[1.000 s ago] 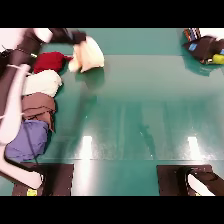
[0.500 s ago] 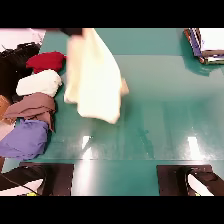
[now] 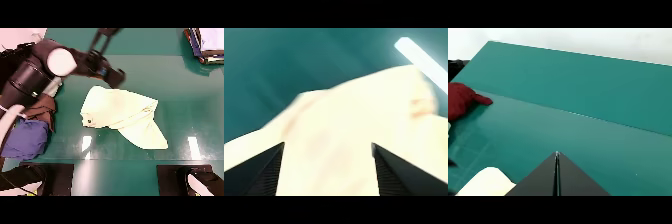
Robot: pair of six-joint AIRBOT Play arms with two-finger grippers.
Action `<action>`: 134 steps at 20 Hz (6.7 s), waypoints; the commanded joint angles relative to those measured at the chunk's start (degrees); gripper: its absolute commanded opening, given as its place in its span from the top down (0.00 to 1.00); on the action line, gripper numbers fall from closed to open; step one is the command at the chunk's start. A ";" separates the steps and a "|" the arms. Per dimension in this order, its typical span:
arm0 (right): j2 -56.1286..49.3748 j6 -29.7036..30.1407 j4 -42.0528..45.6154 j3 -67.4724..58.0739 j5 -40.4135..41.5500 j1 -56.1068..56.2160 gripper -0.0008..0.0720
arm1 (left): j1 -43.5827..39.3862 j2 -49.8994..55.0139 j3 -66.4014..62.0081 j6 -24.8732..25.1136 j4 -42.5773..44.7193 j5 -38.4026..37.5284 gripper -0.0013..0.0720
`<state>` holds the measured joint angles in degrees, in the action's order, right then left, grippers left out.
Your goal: Fold the shirts.
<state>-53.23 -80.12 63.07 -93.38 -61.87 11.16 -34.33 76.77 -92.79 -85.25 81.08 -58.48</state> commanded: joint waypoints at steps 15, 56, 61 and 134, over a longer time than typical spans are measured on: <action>-5.57 -0.07 -0.50 -0.07 -5.66 0.15 0.97 | 26.84 18.60 21.66 13.75 -29.64 1.97 0.11; 2.78 -3.41 11.65 3.61 -8.61 -13.57 0.97 | 31.52 -17.77 -23.61 12.85 -19.32 -1.20 0.95; 9.11 -3.37 11.69 -13.11 -8.72 -17.90 0.97 | 31.50 -30.18 -24.46 12.55 -19.34 2.01 0.95; -10.71 -0.33 -0.02 58.53 -9.86 -37.55 0.95 | 28.48 -16.04 53.55 11.43 -33.05 2.34 0.95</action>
<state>-62.61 -80.53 63.83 -32.47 -72.55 -30.50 -5.82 61.30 -38.70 -73.49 46.54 -56.12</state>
